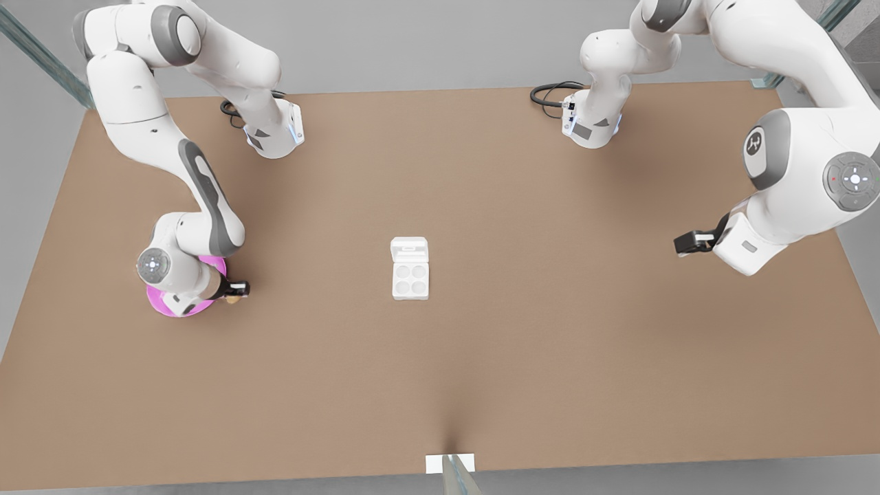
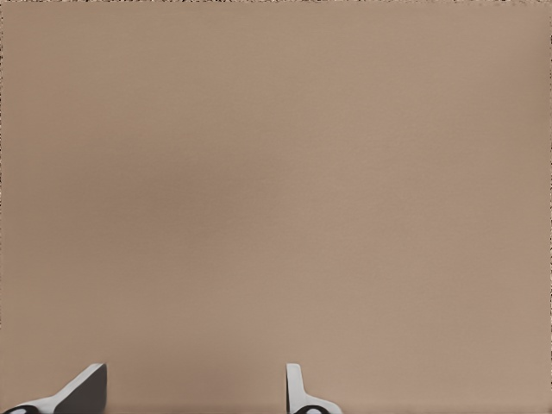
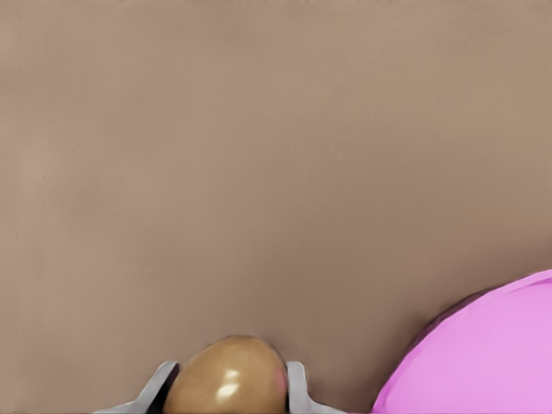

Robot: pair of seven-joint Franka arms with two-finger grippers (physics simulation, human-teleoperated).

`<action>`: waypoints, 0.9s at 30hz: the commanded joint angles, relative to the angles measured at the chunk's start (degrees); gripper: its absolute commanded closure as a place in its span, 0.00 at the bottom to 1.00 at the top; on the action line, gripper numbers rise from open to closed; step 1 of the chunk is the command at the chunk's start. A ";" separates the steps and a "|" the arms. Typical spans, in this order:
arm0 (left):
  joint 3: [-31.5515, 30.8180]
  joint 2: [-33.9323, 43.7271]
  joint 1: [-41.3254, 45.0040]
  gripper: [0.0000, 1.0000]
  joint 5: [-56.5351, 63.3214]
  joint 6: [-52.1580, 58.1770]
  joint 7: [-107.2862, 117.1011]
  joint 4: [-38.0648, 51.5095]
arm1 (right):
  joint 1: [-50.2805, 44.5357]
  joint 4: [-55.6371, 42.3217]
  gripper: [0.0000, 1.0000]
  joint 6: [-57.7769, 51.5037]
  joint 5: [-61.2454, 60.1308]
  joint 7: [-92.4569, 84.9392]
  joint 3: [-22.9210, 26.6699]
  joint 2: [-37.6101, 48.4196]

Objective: Pack egg into the box and close the box lid

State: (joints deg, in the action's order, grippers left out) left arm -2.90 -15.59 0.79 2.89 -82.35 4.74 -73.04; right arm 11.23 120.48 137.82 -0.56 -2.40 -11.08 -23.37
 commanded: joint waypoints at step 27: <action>-0.26 1.18 1.85 0.00 -0.07 2.90 3.69 -0.53 | -34.61 -20.72 0.00 1.22 -16.93 23.41 -0.44 -15.92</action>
State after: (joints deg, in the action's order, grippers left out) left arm -3.21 -14.34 2.60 2.78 -79.45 8.44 -73.57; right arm -23.18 99.76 139.05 -17.50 20.93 -11.51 -39.14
